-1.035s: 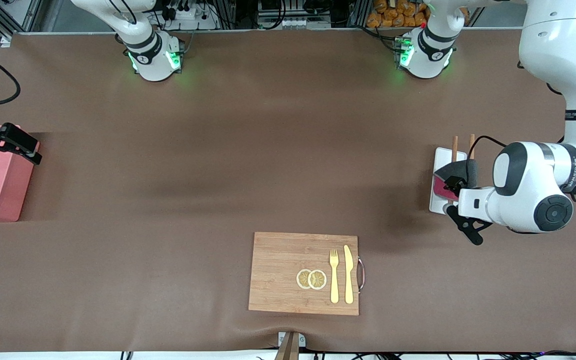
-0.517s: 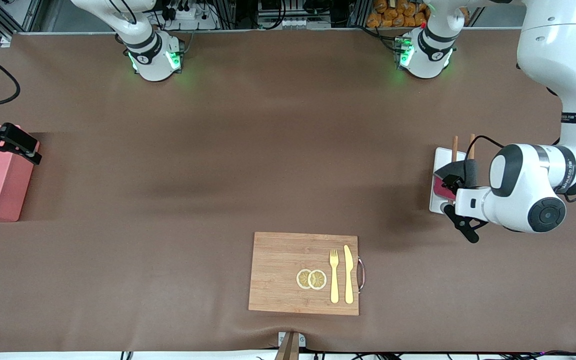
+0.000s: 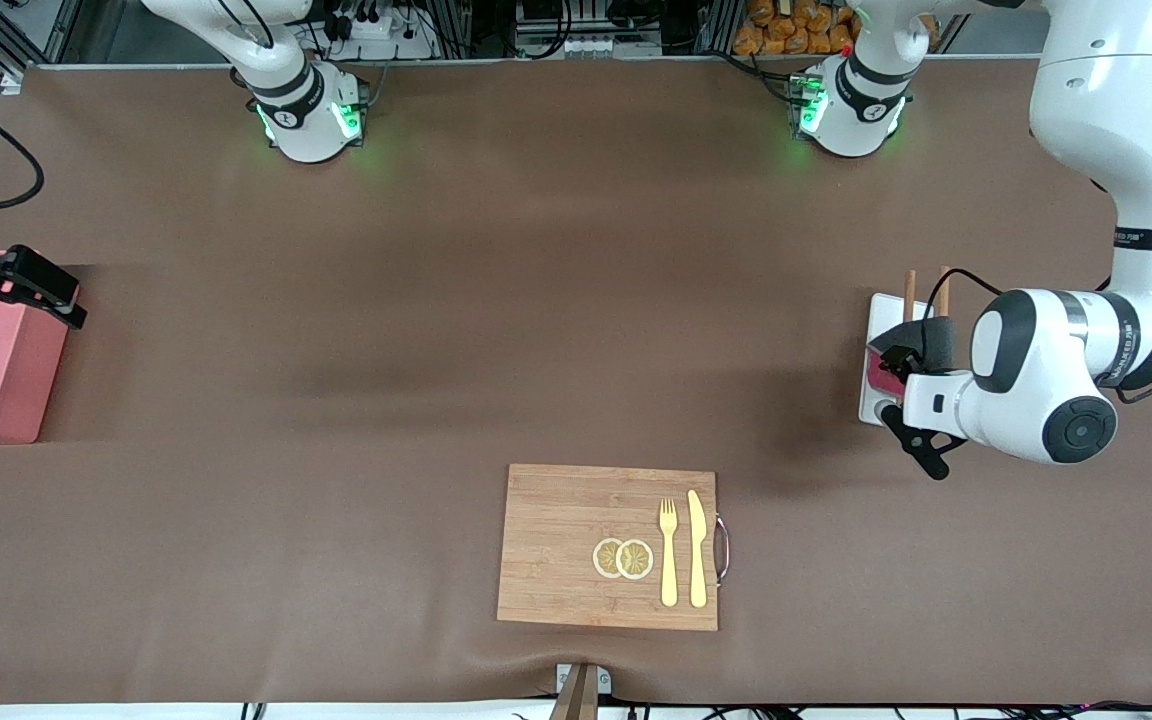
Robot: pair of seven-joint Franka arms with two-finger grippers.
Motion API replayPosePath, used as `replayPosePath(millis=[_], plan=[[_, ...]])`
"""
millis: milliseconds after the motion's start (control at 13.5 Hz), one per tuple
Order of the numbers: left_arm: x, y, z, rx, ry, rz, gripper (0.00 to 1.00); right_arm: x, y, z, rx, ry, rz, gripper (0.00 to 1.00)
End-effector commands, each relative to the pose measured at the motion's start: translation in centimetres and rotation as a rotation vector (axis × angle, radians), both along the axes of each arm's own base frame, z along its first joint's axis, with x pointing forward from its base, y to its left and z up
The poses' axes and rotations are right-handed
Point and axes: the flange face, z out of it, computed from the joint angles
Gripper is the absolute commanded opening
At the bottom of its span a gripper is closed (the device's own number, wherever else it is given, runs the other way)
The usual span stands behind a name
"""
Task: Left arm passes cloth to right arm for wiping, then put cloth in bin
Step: 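Close the left gripper on the grey-pink cloth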
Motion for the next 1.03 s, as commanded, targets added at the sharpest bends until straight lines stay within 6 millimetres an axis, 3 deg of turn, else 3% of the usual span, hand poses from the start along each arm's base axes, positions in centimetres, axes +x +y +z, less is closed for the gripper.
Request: replayPosePath(millis=[0,961], plan=[[-0.3,0.0,0.1,-0.018,0.009,0.009,0.7,0.1,-0.4,0.4,0.004,0.002,-0.009,1.0],[-0.4,0.8,1.6,0.001,0.017,-0.007,0.67,-0.2,-0.2,-0.3,0.007,0.045,-0.011,1.0]])
